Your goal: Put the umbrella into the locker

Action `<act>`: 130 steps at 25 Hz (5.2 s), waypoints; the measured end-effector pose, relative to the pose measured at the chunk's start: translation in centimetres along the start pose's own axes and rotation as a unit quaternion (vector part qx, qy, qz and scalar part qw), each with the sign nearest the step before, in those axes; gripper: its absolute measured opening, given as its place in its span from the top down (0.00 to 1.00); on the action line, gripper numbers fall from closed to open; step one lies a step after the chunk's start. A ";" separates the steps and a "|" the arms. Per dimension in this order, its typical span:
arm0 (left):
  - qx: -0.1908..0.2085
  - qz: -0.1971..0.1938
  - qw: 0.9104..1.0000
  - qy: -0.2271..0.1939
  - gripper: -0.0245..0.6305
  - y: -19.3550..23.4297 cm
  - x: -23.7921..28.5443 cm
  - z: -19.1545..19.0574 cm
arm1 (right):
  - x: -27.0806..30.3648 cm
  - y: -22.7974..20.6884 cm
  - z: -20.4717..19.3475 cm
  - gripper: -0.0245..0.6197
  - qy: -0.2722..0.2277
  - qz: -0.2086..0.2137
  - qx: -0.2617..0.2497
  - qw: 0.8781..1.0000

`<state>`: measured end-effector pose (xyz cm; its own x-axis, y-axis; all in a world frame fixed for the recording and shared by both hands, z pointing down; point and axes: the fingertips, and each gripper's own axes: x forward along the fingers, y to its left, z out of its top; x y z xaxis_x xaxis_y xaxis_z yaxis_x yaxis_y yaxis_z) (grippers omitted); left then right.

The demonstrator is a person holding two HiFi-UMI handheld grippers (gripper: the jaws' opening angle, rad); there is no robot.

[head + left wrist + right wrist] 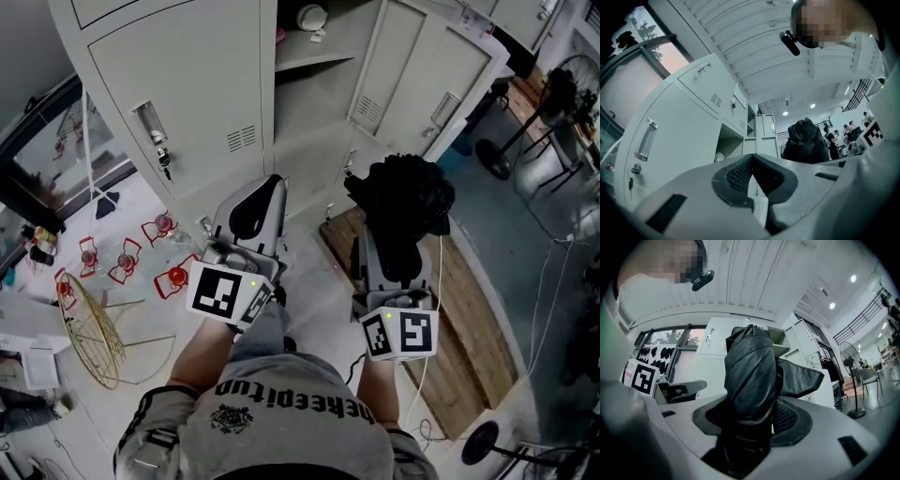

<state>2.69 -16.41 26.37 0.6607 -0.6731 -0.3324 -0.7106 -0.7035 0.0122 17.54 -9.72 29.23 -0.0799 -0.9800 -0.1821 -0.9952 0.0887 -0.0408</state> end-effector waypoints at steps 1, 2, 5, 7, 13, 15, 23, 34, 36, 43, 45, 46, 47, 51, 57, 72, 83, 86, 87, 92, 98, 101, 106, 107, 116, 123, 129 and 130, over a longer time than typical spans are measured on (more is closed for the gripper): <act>0.000 0.000 1.000 0.001 0.96 0.2 0.4 -0.3 | 0.4 -0.2 -0.2 0.58 0.001 0.001 0.001 1.000; -0.001 0.000 1.000 0.001 0.96 0.4 0.8 -0.5 | 0.8 -0.4 -0.4 0.58 0.002 0.001 0.002 1.000; -0.003 -0.001 1.000 -0.001 0.96 1.0 2.4 -1.2 | 2.4 -1.1 -0.9 0.58 0.003 0.003 0.001 1.000; -0.004 -0.003 1.000 -0.003 0.96 1.6 3.7 -1.7 | 3.7 -1.7 -1.2 0.58 0.005 0.002 -0.001 1.000; -0.010 -0.002 1.000 -0.003 0.96 4.0 7.2 -3.1 | 8.1 -3.1 -2.1 0.58 0.013 0.004 -0.004 1.000; -0.010 -0.003 1.000 -0.003 0.96 4.7 8.5 -3.5 | 9.7 -3.5 -2.3 0.58 0.015 0.006 -0.006 1.000; -0.027 -0.005 1.000 0.011 0.96 7.6 11.7 -5.1 | 15.6 -4.2 -3.9 0.58 0.039 0.016 -0.007 0.999; -0.026 -0.016 0.999 0.018 0.96 9.8 13.2 -6.8 | 21.6 -4.2 -8.8 0.58 0.111 0.026 0.004 0.993; -0.016 -0.018 0.999 0.023 0.96 9.8 13.4 -7.2 | 22.6 -4.3 -9.8 0.58 0.127 0.028 0.009 0.992; -0.027 -0.027 0.999 0.026 0.96 9.9 14.0 -8.3 | 25.7 -4.3 -13.8 0.58 0.185 0.038 0.016 0.982; -0.029 -0.029 0.999 0.029 0.96 10.0 14.1 -8.6 | 26.6 -4.4 -14.7 0.58 0.201 0.043 0.014 0.979; -0.029 -0.029 0.999 0.030 0.96 10.1 14.2 -8.7 | 27.0 -4.4 -15.2 0.58 0.208 0.046 0.012 0.977; -0.030 -0.029 0.999 0.030 0.96 10.2 14.3 -8.8 | 27.4 -4.4 -15.6 0.58 0.215 0.048 0.011 0.975; -0.030 -0.025 0.999 0.032 0.96 10.9 14.6 -9.2 | 29.0 -4.6 -17.4 0.58 0.239 0.057 0.004 0.969; -0.026 -0.021 0.999 0.035 0.96 11.7 15.4 -9.9 | 31.2 -5.2 -19.4 0.58 0.268 0.063 -0.004 0.961; -0.016 -0.021 0.999 0.046 0.96 11.3 16.3 -11.1 | 35.4 -5.7 -22.2 0.58 0.325 0.077 -0.035 0.942; -0.017 0.021 0.999 0.045 0.96 11.1 17.0 -10.8 | 38.0 -6.0 -23.2 0.57 0.354 0.106 -0.043 0.928; -0.016 0.031 0.998 0.048 0.96 11.2 17.2 -10.9 | 38.8 -6.1 -23.3 0.57 0.360 0.113 -0.047 0.925; -0.016 0.033 0.998 0.048 0.96 11.2 17.3 -10.9 | 39.0 -6.1 -23.3 0.57 0.361 0.115 -0.047 0.924; -0.013 0.041 0.998 0.049 0.96 11.3 17.5 -11.0 | 39.9 -6.0 -23.1 0.57 0.362 0.125 -0.047 0.923; -0.009 0.042 0.998 0.048 0.96 11.2 17.9 -11.1 | 41.3 -5.9 -23.0 0.57 0.361 0.128 -0.049 0.922; -0.010 0.044 0.998 0.050 0.96 11.3 18.1 -11.2 | 42.0 -6.0 -23.0 0.57 0.363 0.127 -0.047 0.922; -0.010 0.049 0.997 0.051 0.96 11.6 18.3 -11.4 | 43.3 -6.0 -23.2 0.56 0.360 0.128 -0.049 0.923; -0.010 0.051 0.997 0.052 0.96 11.7 18.3 -11.4 | 43.5 -6.0 -23.3 0.56 0.360 0.128 -0.048 0.923; -0.009 0.055 0.997 0.057 0.96 12.1 18.6 -11.8 | 47.3 -6.9 -17.6 0.90 0.254 0.086 -0.044 0.962; -0.009 0.049 0.997 0.054 0.96 11.5 18.5 -11.7 | 45.9 -6.1 -20.2 0.90 0.290 0.112 -0.042 0.949; -0.011 0.054 0.997 0.054 0.96 11.6 18.2 -11.6 | 45.6 -6.0 -20.0 0.90 0.287 0.113 -0.040 0.951; -0.011 0.054 0.997 0.054 0.96 11.5 18.2 -11.6 | 45.4 -6.0 -20.0 0.90 0.286 0.112 -0.040 0.951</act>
<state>9.30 -39.39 31.39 0.6039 -0.7646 -0.2249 -0.7739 -0.6301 0.0638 18.76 -58.32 40.82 -0.2856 -0.8767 0.3872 -0.9486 0.3160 0.0159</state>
